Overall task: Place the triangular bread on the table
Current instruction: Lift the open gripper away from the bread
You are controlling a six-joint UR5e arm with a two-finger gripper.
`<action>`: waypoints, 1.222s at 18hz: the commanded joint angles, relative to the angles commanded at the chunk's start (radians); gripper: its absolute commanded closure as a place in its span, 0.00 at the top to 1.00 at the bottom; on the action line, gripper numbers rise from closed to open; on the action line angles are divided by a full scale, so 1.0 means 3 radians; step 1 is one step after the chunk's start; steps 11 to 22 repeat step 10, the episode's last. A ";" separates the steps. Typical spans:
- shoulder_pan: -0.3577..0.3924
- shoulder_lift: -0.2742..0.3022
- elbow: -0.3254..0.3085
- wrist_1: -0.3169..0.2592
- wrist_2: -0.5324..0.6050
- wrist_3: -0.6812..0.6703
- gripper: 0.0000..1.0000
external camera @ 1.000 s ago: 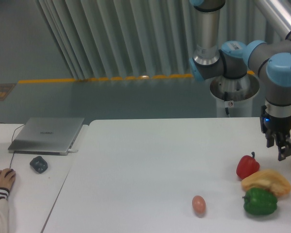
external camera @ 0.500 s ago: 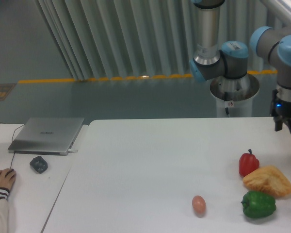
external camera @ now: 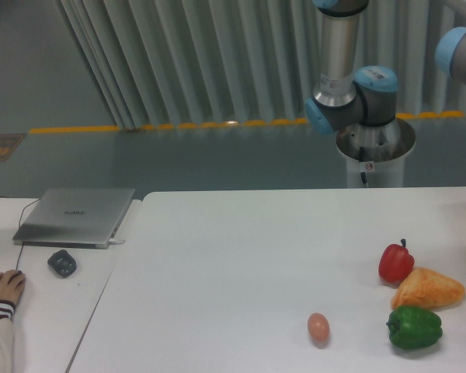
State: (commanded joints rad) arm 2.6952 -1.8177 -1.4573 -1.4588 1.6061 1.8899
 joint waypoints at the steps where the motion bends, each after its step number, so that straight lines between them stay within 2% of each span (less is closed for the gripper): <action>1: 0.0000 -0.0005 0.0000 0.0000 -0.0010 0.0005 1.00; 22: 0.0010 -0.0010 0.0000 0.0000 -0.0021 0.0000 1.00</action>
